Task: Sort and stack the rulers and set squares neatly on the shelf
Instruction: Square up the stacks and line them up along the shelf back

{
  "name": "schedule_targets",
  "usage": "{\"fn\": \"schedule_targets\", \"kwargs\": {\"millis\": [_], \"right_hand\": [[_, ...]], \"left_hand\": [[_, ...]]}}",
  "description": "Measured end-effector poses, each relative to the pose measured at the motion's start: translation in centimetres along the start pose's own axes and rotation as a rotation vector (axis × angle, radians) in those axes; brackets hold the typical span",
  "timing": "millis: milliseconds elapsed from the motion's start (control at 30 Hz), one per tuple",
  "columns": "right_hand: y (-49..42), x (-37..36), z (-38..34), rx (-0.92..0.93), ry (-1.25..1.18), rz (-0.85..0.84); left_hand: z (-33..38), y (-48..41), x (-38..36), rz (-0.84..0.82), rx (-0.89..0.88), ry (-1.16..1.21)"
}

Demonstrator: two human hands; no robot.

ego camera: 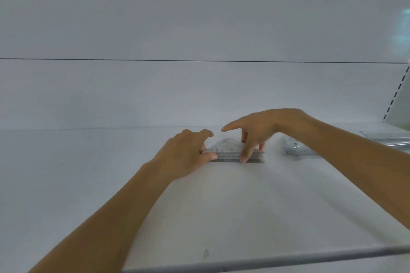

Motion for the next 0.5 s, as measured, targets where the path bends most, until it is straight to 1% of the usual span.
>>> {"fn": "schedule_targets", "kwargs": {"millis": [233, 367, 500], "right_hand": [[-1.2, -0.4, -2.3, 0.016, 0.152, -0.110], [-1.7, -0.9, -2.6, 0.026, 0.231, -0.114], [-1.9, -0.8, -2.8, 0.037, 0.233, -0.106]], "left_hand": [[0.0, -0.1, -0.2, -0.003, -0.006, 0.027], [-0.3, -0.1, -0.4, -0.006, -0.004, 0.019], [-0.6, -0.2, -0.7, -0.013, 0.018, 0.065]]}}
Point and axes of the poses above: each hand's wrist, its own y-axis away from the middle knuckle, its own x-axis out of the back of the hand, z = x × y, the point moved 6 cm from there along -y, towards the middle knuckle, and after that the axes turned 15 degrees about z, right-handed, at the moved point
